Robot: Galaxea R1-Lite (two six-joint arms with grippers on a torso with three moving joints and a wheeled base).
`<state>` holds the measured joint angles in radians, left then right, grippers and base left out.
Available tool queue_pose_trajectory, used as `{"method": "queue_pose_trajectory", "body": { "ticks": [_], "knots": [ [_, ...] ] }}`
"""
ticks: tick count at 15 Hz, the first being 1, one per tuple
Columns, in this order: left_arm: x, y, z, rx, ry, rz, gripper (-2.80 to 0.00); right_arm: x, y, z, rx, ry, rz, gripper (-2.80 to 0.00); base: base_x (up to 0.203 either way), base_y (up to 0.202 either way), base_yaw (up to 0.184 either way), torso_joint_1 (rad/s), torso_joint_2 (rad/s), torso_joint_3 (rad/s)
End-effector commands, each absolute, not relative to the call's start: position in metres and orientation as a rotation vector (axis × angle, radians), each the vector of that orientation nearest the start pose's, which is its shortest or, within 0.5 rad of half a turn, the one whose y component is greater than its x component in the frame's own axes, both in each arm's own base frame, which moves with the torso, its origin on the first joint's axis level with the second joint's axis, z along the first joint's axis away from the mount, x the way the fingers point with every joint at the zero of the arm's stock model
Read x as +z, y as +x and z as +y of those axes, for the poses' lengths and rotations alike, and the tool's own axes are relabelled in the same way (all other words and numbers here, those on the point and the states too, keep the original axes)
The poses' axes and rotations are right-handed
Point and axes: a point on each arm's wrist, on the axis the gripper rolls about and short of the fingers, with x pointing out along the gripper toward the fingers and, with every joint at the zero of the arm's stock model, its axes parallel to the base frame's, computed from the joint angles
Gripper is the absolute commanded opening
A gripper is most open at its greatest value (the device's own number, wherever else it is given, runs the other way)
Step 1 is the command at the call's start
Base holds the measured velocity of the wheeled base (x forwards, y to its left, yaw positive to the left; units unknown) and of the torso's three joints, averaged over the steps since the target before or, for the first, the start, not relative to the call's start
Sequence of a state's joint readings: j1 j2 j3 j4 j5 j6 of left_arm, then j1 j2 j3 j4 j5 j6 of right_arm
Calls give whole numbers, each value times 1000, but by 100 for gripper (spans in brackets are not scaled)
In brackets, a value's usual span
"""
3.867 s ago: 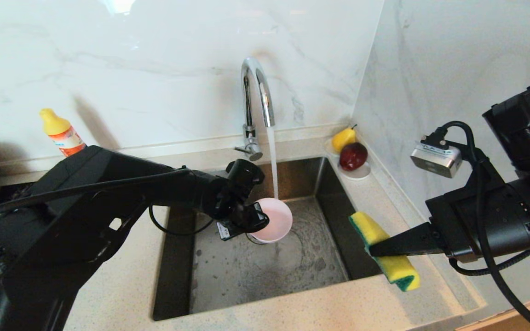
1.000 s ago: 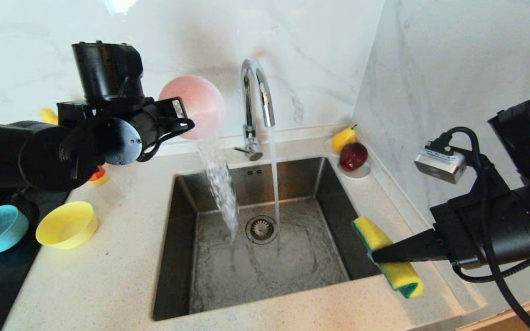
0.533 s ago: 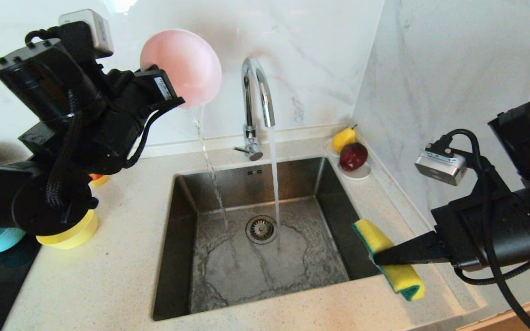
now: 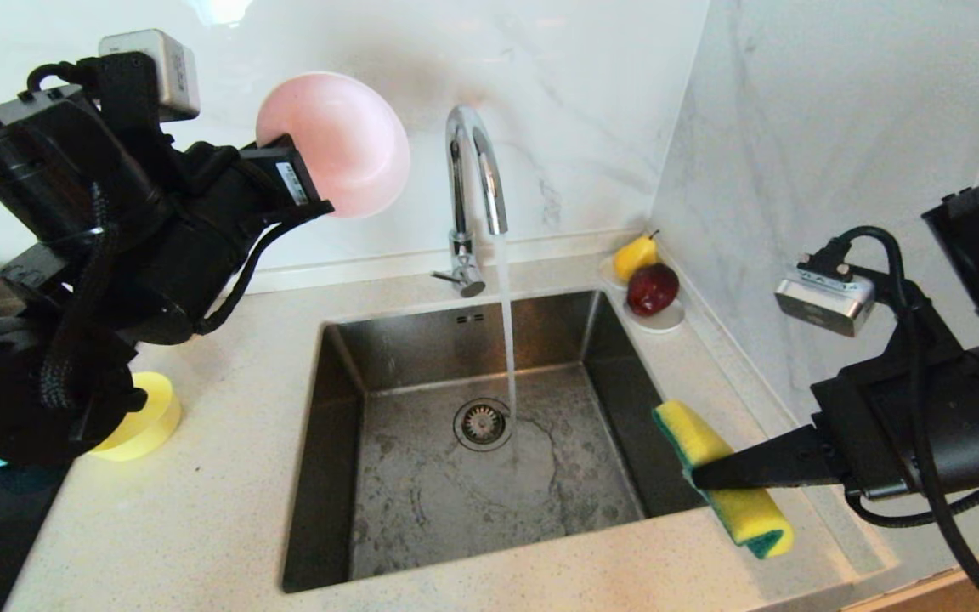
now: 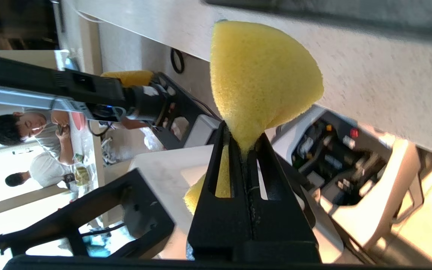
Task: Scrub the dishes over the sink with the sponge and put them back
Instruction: Wash the bowl, then wipe the bowl
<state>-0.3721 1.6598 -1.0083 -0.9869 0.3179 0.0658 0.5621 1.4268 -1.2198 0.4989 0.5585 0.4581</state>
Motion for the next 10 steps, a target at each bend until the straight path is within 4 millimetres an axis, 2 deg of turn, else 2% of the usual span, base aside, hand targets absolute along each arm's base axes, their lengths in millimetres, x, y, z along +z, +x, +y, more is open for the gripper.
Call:
{"method": "queue_pose_trajectory", "body": {
  "ticks": [1, 3, 5, 6, 8, 10],
  "knots": [
    [275, 272, -100, -108, -9, -36, -280, 278, 174, 127, 906, 389, 950, -280, 0, 0, 0, 0, 0, 0],
    [264, 248, -93, -195, 3, 256, -280, 279, 173, 129, 923, 383, 946, -280, 0, 0, 0, 0, 0, 0],
    [257, 223, -87, -290, -64, 452, -280, 287, 172, 134, 963, 382, 928, -280, 0, 0, 0, 0, 0, 0],
    [247, 217, -89, -301, -67, 489, -280, 292, 170, 136, 998, 383, 922, -280, 0, 0, 0, 0, 0, 0],
    [236, 214, -104, -248, -38, 447, -280, 298, 167, 146, 1056, 372, 926, -280, 0, 0, 0, 0, 0, 0],
    [226, 219, -127, -187, -15, 368, -280, 300, 164, 158, 1094, 352, 955, -280, 0, 0, 0, 0, 0, 0]
  ]
}}
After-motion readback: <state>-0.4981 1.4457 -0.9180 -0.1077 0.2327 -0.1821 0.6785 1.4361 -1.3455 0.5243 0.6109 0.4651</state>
